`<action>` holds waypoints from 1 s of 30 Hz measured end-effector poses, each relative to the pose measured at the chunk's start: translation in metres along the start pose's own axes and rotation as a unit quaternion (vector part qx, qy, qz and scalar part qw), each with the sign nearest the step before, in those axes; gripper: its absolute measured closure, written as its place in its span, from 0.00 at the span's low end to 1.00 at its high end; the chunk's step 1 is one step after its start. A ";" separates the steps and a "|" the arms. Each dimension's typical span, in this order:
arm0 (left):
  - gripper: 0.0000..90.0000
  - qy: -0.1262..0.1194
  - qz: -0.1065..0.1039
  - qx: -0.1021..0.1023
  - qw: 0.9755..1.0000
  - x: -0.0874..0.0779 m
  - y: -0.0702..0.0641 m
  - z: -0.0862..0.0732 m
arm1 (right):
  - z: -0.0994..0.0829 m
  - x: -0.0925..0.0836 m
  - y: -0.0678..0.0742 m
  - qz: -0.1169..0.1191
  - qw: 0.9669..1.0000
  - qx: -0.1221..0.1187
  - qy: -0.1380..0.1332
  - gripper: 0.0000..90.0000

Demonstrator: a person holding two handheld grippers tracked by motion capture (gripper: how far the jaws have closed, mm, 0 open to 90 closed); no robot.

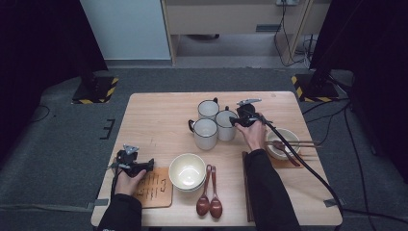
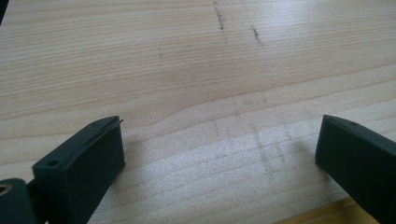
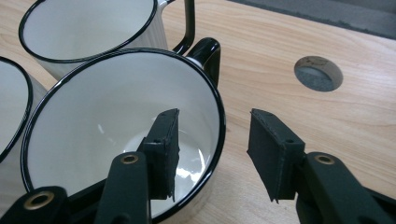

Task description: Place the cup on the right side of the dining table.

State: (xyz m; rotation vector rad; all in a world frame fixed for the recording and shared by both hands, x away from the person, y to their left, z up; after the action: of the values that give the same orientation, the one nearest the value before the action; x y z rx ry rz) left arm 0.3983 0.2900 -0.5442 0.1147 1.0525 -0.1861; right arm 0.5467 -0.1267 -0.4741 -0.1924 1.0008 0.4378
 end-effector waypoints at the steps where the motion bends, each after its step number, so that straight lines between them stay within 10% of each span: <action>1: 0.00 0.000 0.000 0.000 1.000 0.000 0.000 0.000 | 0.000 0.001 0.000 0.001 1.000 0.001 0.002 0.59; 30: 0.00 0.000 0.000 0.000 1.000 0.000 0.000 0.000 | 0.005 0.009 0.001 0.001 1.000 0.011 0.017 0.86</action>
State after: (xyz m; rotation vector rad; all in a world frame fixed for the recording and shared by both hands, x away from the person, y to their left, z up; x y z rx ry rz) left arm 0.3983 0.2900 -0.5442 0.1148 1.0525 -0.1863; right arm 0.5544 -0.1214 -0.4788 -0.1800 1.0388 0.4276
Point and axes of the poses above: each handheld gripper's, and its own axes: x roughly forward along the jaws, z roughly out of its top, y roughly to its left, the point moved 1 cm from there along x, roughly forward along the jaws, and after that the axes turned 15 degrees about y, right-handed, at the moved point
